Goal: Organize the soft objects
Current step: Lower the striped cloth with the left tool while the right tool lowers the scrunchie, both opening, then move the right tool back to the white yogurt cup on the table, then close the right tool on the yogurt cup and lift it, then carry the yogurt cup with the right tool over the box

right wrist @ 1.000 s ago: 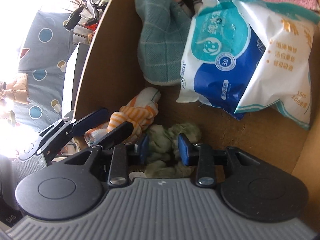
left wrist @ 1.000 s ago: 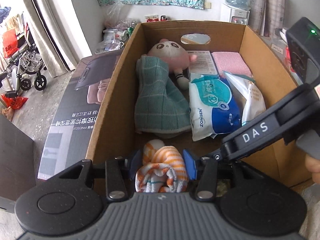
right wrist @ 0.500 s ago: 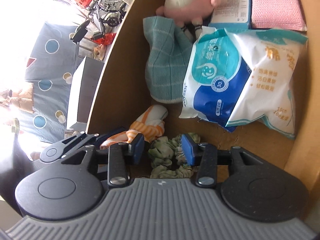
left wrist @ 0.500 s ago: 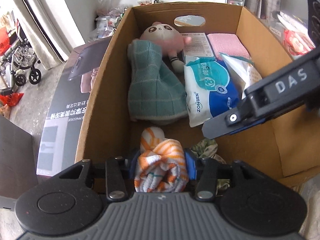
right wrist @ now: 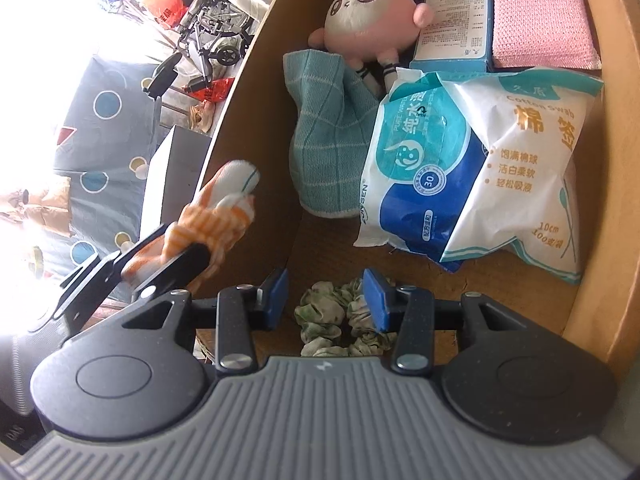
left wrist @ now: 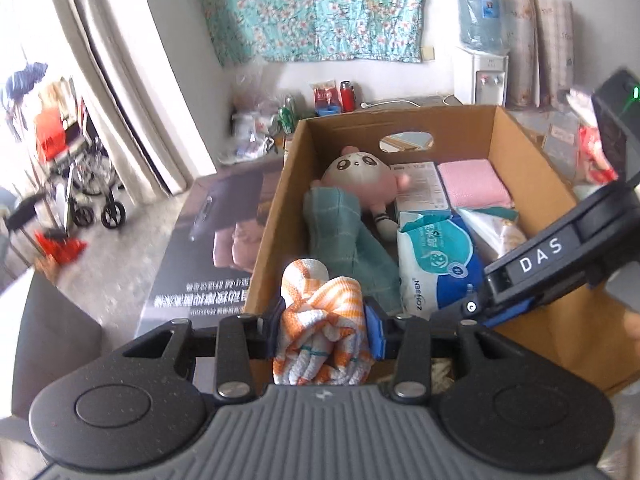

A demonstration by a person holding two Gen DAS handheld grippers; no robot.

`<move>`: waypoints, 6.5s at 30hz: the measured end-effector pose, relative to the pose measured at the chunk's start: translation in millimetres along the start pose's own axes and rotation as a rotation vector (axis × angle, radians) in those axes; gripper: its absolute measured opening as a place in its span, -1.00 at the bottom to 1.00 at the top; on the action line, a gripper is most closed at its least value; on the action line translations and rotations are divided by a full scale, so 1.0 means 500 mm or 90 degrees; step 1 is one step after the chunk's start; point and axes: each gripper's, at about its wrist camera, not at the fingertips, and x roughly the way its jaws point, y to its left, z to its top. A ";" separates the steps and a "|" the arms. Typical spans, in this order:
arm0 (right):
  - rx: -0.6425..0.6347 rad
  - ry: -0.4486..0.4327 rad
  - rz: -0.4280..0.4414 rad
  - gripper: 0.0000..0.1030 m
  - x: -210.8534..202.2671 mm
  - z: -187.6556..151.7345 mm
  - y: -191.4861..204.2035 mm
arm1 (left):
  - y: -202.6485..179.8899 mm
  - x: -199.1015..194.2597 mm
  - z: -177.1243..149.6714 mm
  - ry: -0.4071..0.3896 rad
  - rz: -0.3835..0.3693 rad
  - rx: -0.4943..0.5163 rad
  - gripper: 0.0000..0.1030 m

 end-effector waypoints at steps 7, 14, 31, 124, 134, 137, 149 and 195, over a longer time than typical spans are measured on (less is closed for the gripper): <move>0.000 0.005 -0.006 -0.18 0.003 -0.004 -0.005 | -0.031 0.091 -0.009 0.056 0.020 0.045 -0.17; -0.001 0.004 -0.006 -0.11 0.007 0.000 -0.008 | -0.012 0.087 -0.014 0.084 0.014 0.034 0.06; 0.020 0.098 0.004 0.36 0.025 -0.020 0.001 | 0.055 -0.068 -0.032 -0.003 0.013 -0.095 0.34; 0.222 -0.273 -0.071 0.28 -0.555 -0.103 -0.713 | -0.625 -0.118 0.027 -0.166 -0.273 0.028 0.55; 0.168 -0.283 -0.132 0.25 -0.560 -0.096 -0.681 | -0.754 -0.060 0.066 -0.141 -0.328 0.102 0.55; 0.180 -0.289 -0.115 0.23 -0.563 -0.096 -0.693 | -0.797 -0.028 0.082 -0.133 -0.327 0.121 0.55; 0.276 -0.360 -0.014 -0.06 -0.574 -0.132 -0.753 | -0.882 0.083 0.127 -0.087 -0.344 0.112 0.44; -0.048 -0.394 -0.004 -0.56 -0.685 -0.198 -0.343 | -0.661 -0.145 0.129 -0.182 -0.346 -0.061 -0.16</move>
